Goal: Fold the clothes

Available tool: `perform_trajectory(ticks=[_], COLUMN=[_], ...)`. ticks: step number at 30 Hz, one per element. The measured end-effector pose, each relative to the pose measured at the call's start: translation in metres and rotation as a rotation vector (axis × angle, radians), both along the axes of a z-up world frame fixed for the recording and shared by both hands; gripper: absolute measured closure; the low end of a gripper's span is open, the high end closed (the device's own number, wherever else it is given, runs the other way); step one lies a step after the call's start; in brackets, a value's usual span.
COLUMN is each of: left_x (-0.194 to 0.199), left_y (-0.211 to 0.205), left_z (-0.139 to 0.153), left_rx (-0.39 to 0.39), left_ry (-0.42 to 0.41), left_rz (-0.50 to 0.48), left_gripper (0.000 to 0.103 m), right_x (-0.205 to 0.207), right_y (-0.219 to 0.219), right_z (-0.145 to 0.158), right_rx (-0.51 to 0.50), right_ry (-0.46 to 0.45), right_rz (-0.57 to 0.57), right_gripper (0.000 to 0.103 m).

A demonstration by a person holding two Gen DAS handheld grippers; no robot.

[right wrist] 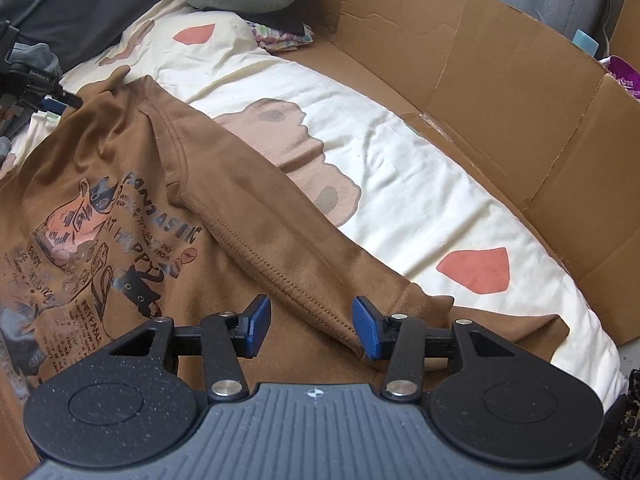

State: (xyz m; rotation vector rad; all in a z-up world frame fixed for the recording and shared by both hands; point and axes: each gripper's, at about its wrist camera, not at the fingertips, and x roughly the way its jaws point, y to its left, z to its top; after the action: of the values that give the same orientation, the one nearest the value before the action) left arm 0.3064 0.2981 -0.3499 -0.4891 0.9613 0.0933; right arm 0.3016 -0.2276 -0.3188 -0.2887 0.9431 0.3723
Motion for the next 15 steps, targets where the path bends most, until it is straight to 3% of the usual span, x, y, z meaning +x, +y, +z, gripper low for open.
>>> perform_trajectory(ticks=[1,3,7,15], left_x=[0.0,-0.003,-0.015,-0.05], left_y=[0.002,0.004,0.008,0.025], left_z=[0.001,0.006,0.024,0.045], left_rx=[0.003,0.025,0.109,0.178], left_ry=[0.001,-0.015,-0.042,-0.061], left_rz=[0.006,0.006,0.032,0.118], left_gripper=[0.096,0.1,0.101,0.101], right_x=[0.001,0.003,0.005,0.01], right_y=[0.0,0.0,0.002,0.003], right_z=[-0.001,-0.004,-0.009,-0.017], right_rx=[-0.002,-0.005,-0.031,-0.057], right_ry=[-0.002,-0.003,-0.008,-0.013], right_rz=[-0.002,-0.002,0.013,0.019], right_gripper=[0.051,0.051,0.051,0.051])
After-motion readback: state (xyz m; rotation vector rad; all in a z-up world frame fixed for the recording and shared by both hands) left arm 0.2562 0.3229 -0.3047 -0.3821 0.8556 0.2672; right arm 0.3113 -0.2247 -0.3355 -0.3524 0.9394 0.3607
